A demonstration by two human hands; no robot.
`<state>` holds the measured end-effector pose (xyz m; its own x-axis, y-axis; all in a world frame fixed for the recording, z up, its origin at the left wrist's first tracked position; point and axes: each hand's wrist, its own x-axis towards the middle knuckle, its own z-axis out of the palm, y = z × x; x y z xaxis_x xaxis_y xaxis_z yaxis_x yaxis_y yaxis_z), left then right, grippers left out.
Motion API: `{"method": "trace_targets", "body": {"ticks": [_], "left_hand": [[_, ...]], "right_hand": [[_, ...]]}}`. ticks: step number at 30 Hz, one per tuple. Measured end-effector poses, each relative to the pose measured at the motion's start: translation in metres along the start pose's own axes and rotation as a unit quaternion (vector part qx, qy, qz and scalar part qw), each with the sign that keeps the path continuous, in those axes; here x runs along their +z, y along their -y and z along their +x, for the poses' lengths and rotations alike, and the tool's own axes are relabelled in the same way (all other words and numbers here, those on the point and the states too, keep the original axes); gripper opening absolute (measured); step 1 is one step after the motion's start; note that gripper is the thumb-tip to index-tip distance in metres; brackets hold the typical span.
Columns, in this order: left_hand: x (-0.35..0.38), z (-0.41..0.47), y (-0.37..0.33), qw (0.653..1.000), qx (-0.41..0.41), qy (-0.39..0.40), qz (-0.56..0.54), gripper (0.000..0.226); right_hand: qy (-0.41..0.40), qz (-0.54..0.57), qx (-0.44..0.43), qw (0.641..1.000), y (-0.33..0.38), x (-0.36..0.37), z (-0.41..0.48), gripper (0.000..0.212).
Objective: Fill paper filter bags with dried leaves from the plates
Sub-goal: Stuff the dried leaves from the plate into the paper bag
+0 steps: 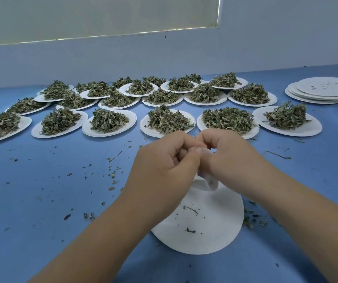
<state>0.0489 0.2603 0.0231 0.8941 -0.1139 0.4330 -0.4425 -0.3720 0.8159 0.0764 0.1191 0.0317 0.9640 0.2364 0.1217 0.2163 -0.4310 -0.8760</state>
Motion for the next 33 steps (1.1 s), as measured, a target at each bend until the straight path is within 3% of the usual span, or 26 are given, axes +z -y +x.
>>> {"method": "trace_targets", "body": {"ticks": [3, 5, 11, 13, 16, 20, 22, 27, 33], "left_hand": [[0.002, -0.001, 0.0, 1.0, 0.007, 0.001, 0.005, 0.012], [0.002, 0.0, 0.0, 1.0, 0.012, -0.005, 0.006, 0.014], [-0.007, 0.002, -0.002, 0.998, 0.018, -0.056, -0.015, 0.018], [-0.006, 0.001, -0.005, 0.998, 0.02, -0.056, -0.026, 0.019], [-0.001, -0.002, -0.008, 0.999, 0.035, -0.034, -0.024, 0.013], [0.005, -0.004, -0.007, 0.999, 0.04, -0.008, -0.023, 0.015], [0.005, -0.004, -0.006, 0.999, 0.041, 0.001, -0.012, 0.016], [-0.003, 0.0, -0.005, 0.998, 0.04, -0.04, -0.033, 0.015], [0.005, -0.006, -0.007, 0.997, 0.08, 0.0, -0.007, 0.015]], "right_hand": [[-0.032, -0.042, 0.007, 0.999, -0.001, 0.006, 0.003, 0.017], [-0.028, 0.003, 0.013, 1.0, -0.002, 0.005, 0.003, 0.013], [0.149, 0.205, 0.049, 0.966, 0.001, -0.005, -0.009, 0.019], [0.127, 0.227, 0.049, 0.964, 0.001, 0.0, -0.009, 0.029], [0.043, 0.236, 0.051, 0.969, 0.004, 0.008, -0.005, 0.018], [-0.05, 0.133, 0.027, 0.989, 0.003, 0.013, -0.001, 0.016], [-0.053, 0.115, 0.02, 0.992, 0.001, 0.01, -0.001, 0.016], [0.05, 0.23, 0.002, 0.972, -0.003, -0.004, -0.006, 0.009], [-0.057, 0.11, -0.019, 0.992, -0.005, 0.007, -0.001, 0.01]]}}
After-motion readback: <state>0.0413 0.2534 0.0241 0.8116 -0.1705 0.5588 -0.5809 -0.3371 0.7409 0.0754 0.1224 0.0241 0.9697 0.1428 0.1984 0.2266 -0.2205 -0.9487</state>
